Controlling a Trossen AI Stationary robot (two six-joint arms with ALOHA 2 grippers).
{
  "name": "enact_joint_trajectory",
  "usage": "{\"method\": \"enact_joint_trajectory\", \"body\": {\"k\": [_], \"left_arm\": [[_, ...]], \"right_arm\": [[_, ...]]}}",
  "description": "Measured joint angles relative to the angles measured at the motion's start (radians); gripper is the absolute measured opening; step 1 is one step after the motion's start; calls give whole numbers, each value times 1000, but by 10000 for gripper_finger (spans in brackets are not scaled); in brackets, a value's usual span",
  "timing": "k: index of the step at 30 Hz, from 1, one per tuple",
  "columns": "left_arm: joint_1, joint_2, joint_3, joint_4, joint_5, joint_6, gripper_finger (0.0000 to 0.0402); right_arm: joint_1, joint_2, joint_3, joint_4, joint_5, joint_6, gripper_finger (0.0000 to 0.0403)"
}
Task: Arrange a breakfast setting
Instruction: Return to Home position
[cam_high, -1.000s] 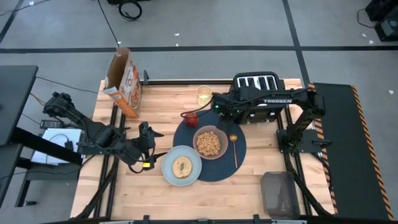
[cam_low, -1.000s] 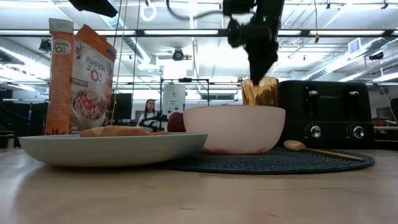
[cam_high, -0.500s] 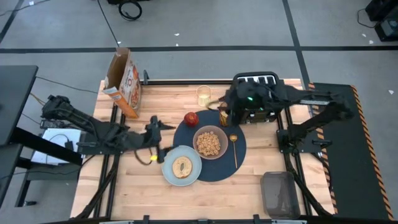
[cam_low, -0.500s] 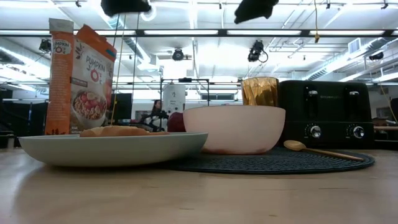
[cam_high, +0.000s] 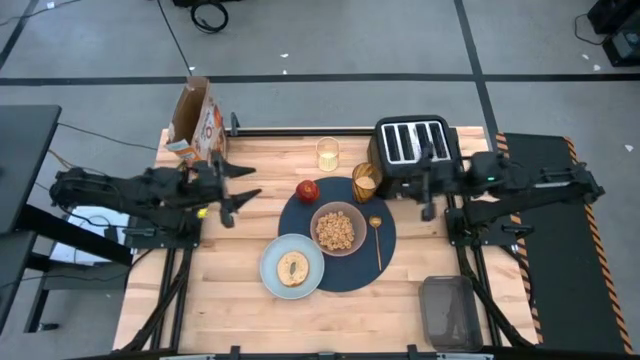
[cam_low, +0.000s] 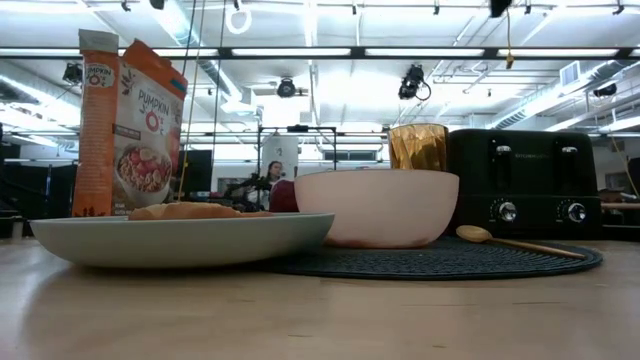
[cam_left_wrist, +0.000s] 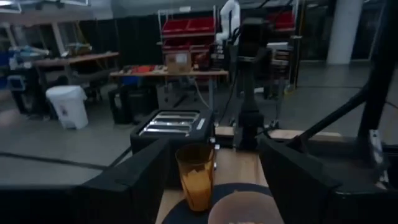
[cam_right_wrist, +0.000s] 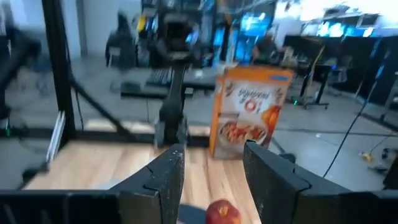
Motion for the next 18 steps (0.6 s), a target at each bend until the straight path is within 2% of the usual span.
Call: {"method": "enact_joint_trajectory", "body": {"k": [5,8,10,15,18], "left_arm": [[-2,-60,0,-79,-3,22,231],[-1,-94,-5,-86,-6,22,217],[-1,-130,-52,-38,-6,22,208],[-1,-245,-230,56,3,26,187],[-1,-345,-318,87,89,28,174]], "right_arm": [[0,-152,-57,-34,7,173,171],[0,-223,-124,-71,-49,149,173],[0,-272,-194,-20,-53,142,173],[-1,-421,-385,73,17,139,172],[-1,-545,-453,45,18,144,172]]}}
